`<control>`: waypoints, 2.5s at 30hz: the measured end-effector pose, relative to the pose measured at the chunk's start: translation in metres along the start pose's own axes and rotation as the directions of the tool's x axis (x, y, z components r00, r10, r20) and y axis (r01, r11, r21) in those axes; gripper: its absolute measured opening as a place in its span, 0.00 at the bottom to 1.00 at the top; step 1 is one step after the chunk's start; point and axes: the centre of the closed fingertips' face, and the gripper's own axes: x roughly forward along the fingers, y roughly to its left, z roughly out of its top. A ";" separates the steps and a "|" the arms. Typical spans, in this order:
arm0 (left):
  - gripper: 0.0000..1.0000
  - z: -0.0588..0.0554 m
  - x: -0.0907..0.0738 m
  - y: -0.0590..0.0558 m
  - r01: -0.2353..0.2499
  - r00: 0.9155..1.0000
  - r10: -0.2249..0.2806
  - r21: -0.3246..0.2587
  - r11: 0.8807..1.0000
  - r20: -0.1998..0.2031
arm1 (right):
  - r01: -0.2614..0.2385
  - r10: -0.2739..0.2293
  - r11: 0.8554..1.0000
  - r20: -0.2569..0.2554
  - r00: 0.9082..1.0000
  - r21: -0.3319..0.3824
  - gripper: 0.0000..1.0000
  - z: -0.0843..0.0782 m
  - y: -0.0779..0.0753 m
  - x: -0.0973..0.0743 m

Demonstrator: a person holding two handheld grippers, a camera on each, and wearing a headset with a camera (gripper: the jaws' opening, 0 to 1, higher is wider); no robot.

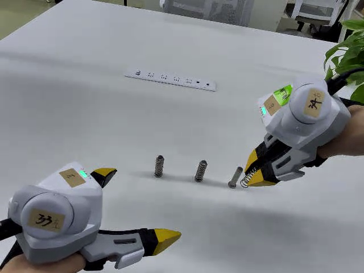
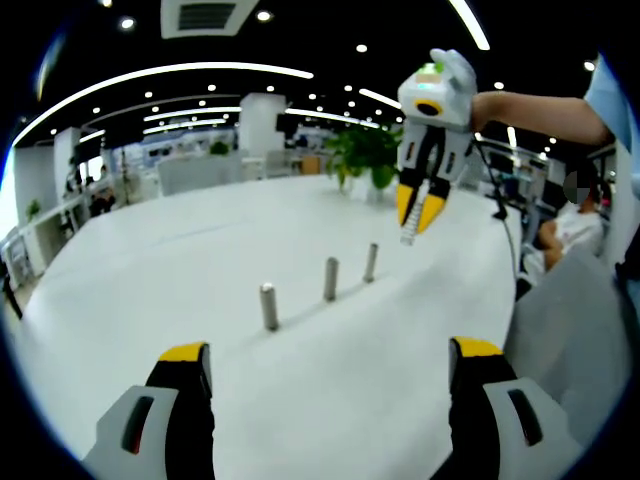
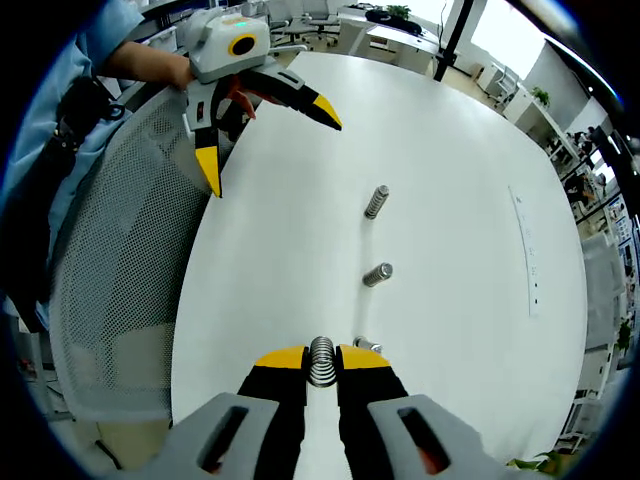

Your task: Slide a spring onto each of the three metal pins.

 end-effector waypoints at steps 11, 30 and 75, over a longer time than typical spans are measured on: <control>1.00 -0.001 0.001 -0.002 0.005 1.000 -0.005 0.007 1.000 -0.004 | 0.016 -0.018 0.999 -0.058 0.998 -0.038 0.12 -0.010 -0.016 0.004; 1.00 -0.005 0.002 -0.009 0.025 0.999 -0.025 0.003 1.000 -0.024 | 0.017 -0.029 0.995 -0.121 0.992 -0.102 0.12 -0.010 -0.037 0.011; 1.00 -0.005 0.001 -0.008 0.028 0.999 -0.028 -0.010 1.000 -0.017 | -0.048 0.025 0.991 -0.184 0.983 -0.124 0.13 -0.017 -0.039 0.033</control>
